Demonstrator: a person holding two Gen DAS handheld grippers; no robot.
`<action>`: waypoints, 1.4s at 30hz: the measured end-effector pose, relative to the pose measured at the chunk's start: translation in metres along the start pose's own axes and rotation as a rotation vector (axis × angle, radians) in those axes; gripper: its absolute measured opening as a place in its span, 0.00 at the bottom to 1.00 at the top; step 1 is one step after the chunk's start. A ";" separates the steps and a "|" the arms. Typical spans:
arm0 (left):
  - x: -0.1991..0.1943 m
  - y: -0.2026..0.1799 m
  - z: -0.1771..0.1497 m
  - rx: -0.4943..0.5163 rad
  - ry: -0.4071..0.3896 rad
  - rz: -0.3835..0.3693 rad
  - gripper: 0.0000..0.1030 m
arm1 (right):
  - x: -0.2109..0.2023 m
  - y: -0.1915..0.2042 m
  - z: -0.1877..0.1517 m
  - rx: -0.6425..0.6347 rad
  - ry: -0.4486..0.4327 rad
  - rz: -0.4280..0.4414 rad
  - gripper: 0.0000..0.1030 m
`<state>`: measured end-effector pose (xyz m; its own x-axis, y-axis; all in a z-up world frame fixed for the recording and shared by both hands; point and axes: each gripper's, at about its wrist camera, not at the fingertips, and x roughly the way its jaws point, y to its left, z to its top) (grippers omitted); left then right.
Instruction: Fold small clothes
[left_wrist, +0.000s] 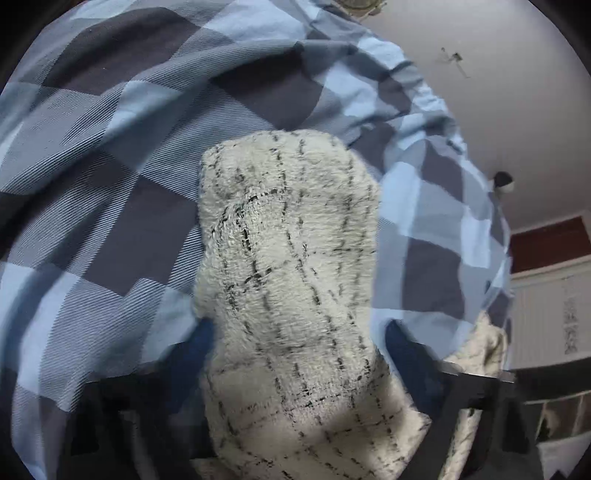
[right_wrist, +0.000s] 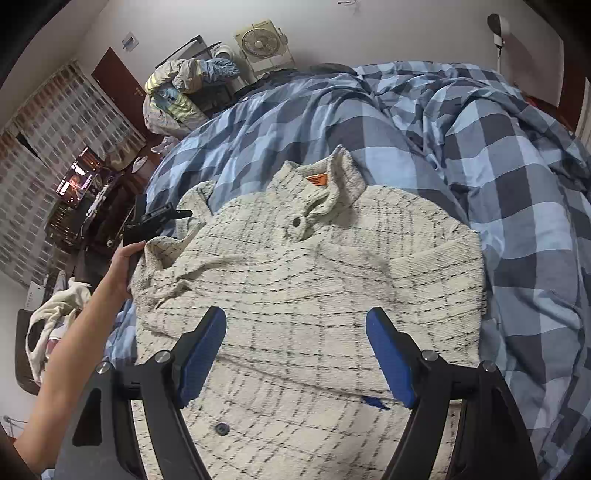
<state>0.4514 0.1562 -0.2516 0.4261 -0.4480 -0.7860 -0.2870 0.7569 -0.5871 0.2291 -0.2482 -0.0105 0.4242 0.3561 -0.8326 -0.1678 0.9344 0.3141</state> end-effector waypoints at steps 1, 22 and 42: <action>-0.002 -0.004 0.000 0.024 -0.008 0.025 0.28 | -0.002 -0.002 -0.001 0.001 -0.007 -0.006 0.73; -0.157 -0.117 -0.021 0.331 -0.242 0.066 0.05 | -0.072 -0.011 -0.031 0.058 -0.144 0.046 0.73; -0.145 0.009 -0.051 0.472 -0.095 0.311 0.06 | -0.038 0.006 -0.049 -0.010 -0.070 0.065 0.73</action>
<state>0.3434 0.2039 -0.1529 0.4646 -0.1416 -0.8741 -0.0068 0.9865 -0.1634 0.1682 -0.2569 0.0008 0.4733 0.4163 -0.7763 -0.2059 0.9092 0.3619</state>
